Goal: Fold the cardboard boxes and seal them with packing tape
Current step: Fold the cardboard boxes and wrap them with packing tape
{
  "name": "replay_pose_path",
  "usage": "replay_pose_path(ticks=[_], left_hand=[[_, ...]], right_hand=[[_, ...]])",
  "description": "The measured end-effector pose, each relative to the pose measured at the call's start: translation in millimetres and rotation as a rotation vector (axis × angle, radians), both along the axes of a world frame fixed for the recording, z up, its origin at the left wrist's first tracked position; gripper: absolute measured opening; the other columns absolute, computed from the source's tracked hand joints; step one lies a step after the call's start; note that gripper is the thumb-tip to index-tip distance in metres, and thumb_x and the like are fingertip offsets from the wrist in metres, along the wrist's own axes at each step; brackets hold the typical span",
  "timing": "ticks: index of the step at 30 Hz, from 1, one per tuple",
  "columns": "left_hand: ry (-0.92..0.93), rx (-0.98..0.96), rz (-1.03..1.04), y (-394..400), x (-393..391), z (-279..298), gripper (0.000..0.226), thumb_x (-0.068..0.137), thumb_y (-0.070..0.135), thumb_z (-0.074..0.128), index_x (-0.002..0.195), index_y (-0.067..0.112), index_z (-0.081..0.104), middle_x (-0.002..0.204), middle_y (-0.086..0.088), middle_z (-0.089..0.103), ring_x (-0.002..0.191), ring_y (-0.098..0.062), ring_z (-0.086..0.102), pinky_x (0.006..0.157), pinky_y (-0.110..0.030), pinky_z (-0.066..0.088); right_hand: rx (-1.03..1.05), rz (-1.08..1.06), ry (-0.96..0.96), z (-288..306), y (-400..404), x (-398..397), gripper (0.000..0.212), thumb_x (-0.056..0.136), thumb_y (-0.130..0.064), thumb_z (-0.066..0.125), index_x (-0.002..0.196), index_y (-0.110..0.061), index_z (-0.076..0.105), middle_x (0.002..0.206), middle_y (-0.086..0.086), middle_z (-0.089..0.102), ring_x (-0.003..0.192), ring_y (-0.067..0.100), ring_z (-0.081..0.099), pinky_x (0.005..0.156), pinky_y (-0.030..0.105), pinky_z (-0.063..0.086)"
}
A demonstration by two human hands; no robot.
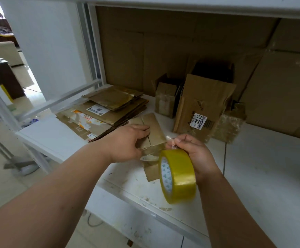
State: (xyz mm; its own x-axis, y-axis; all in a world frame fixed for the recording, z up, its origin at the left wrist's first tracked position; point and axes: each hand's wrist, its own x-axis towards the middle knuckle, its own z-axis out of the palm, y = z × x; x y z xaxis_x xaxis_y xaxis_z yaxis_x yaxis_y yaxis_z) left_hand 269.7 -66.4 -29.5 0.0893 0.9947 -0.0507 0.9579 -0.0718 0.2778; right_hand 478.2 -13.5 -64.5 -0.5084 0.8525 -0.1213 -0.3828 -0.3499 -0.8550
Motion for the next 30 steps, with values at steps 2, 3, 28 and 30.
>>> replay_pose_path(ticks=[2,3,28,30], left_hand=[[-0.018,0.048,-0.016,-1.6,-3.8,-1.8,0.064,0.090,0.010,0.061,0.150,0.018,0.041,0.159,0.005,0.033,0.145,-0.009,0.026,0.100,0.004,0.000],[-0.018,0.074,-0.019,-2.4,-5.7,-2.1,0.062,0.091,0.004,0.057,0.149,0.020,0.043,0.158,0.005,0.036,0.144,-0.010,0.028,0.098,0.007,-0.002],[-0.585,0.146,0.092,-25.2,64.6,34.2,0.017,0.087,0.028,0.075,0.085,0.012,0.068,0.088,0.001,0.071,0.086,-0.013,0.065,0.074,-0.028,0.050],[-0.571,0.151,0.094,-26.0,67.0,31.2,0.018,0.088,0.030,0.073,0.084,0.013,0.067,0.093,0.001,0.072,0.091,-0.013,0.065,0.079,-0.030,0.051]], right_hand=[[0.047,0.018,-0.030,4.6,-0.2,4.9,0.011,0.073,-0.011,0.063,0.079,-0.007,0.054,0.069,0.009,0.067,0.061,0.016,0.065,0.060,0.026,0.053],[0.064,0.023,-0.050,6.1,0.1,6.5,0.011,0.072,-0.012,0.063,0.079,-0.007,0.055,0.069,0.008,0.067,0.060,0.016,0.065,0.058,0.025,0.053],[0.403,0.086,-0.227,20.8,-13.0,19.5,0.009,0.077,-0.015,0.071,0.068,-0.017,0.072,0.075,0.006,0.068,0.077,0.013,0.063,0.081,0.032,0.046],[0.406,0.031,-0.267,18.4,-14.2,20.0,0.012,0.082,-0.006,0.068,0.074,-0.013,0.074,0.086,0.018,0.071,0.086,0.022,0.066,0.090,0.042,0.049]])
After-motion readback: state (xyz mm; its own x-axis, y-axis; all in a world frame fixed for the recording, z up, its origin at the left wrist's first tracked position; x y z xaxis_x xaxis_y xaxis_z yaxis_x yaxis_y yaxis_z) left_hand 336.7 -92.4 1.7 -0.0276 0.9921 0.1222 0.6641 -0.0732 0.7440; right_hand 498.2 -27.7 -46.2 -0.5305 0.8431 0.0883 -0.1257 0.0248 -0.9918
